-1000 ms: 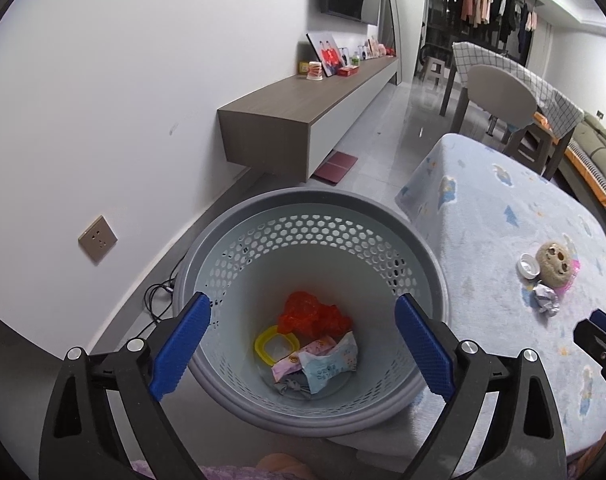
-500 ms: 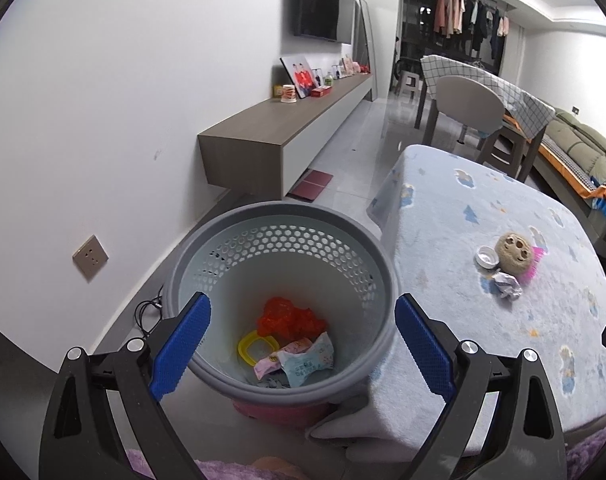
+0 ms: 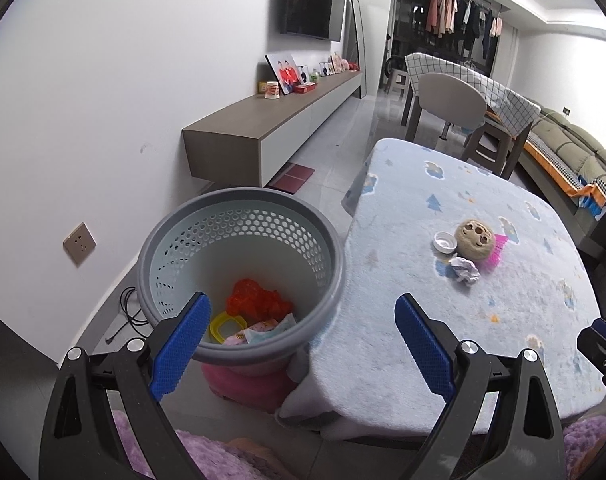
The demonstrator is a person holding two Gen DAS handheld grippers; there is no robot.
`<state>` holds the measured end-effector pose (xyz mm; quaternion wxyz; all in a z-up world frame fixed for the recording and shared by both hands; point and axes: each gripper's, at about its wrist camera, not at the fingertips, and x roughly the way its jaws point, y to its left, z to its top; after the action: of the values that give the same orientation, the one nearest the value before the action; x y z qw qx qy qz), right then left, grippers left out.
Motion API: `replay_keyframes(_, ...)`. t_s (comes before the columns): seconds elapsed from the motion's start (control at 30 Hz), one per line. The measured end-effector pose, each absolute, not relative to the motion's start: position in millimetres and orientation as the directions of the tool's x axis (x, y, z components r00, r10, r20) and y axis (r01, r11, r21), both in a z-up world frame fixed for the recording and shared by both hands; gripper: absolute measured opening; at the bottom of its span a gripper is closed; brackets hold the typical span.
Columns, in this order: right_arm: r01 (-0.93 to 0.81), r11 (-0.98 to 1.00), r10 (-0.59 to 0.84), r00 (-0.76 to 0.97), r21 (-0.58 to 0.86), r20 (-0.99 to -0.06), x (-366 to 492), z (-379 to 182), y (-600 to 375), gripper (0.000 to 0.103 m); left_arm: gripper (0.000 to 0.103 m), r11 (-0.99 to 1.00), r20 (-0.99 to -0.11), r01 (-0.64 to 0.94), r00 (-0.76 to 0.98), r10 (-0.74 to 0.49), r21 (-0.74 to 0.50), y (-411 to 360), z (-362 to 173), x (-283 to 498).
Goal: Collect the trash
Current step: 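Reach the right gripper to the plush sloth ball with pink shuttlecock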
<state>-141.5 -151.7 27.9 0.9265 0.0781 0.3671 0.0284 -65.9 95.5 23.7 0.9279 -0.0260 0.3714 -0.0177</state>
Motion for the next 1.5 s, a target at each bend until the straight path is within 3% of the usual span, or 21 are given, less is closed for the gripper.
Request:
replay_keyframes(0.47, -0.073, 0.969, 0.213, 0.735, 0.238, -0.643, -120, 23, -196, 0.060, 0.092, 1.000, -0.687, -0.026, 0.726, 0.026, 0.010, 56, 39, -81)
replay_keyframes(0.87, 0.001, 0.969, 0.168, 0.734, 0.249, -0.658, -92, 8, -217, 0.060, 0.092, 0.997, -0.658, 0.073, 0.752, -0.037, 0.028, 31, 47, -58)
replay_keyframes(1.5, 0.069, 0.973, 0.131, 0.626, 0.222, -0.769, -31, -52, -234, 0.060, 0.092, 0.981, -0.717, 0.176, 0.694, -0.067, 0.079, -20, -19, -3)
